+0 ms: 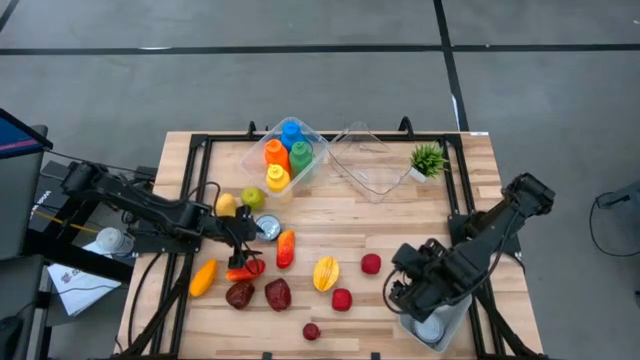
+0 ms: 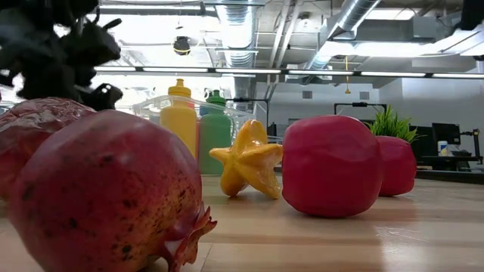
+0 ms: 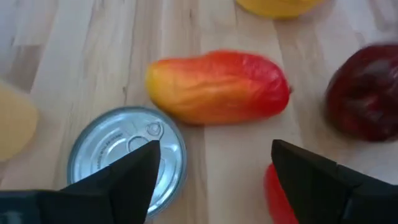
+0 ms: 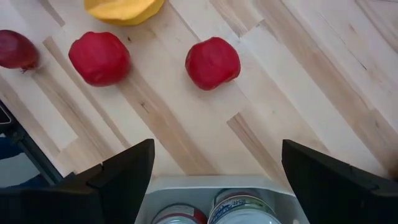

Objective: Pick & Place Food Item
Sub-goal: Put the blue tuna can into the gray bin

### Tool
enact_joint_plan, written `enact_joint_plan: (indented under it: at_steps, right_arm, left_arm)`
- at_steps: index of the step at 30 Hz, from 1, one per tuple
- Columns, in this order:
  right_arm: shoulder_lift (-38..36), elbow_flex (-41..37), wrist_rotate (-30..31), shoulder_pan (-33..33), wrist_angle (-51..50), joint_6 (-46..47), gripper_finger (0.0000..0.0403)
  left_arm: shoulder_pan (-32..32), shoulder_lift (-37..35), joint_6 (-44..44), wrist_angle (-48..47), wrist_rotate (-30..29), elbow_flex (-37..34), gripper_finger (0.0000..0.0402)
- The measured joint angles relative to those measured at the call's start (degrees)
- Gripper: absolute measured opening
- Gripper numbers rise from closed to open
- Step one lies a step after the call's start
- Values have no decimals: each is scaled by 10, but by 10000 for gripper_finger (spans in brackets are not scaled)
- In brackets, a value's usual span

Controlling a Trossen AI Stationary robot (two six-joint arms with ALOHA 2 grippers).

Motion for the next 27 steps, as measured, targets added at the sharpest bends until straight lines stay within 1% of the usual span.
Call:
enact_joint_plan:
  at_steps: [5, 8, 11, 14, 17, 20, 24, 27]
  right_arm:
    - [0, 0, 0, -13, 4, -6, 340]
    - [0, 0, 0, -16, 13, -14, 340]
    - [0, 0, 0, -19, 16, -15, 340]
    - [0, 0, 0, -19, 22, -15, 340]
    - [0, 0, 0, -19, 23, -15, 340]
    - [0, 0, 0, -19, 24, -15, 340]
    - [0, 0, 0, -19, 25, -15, 340]
    - [0, 0, 0, -19, 24, -15, 340]
  left_arm:
    - [15, 35, 1, 26, -4, -25, 272]
    - [26, 70, 1, 57, -5, -25, 266]
    - [35, 109, 19, 78, -5, -24, 257]
    - [37, 143, 25, 91, -8, -21, 237]
    - [37, 165, 46, 100, -17, -20, 197]
    - [37, 171, 58, 104, -44, -21, 139]
    - [36, 172, 60, 110, -38, -21, 59]
    - [34, 172, 58, 112, -34, -21, 15]
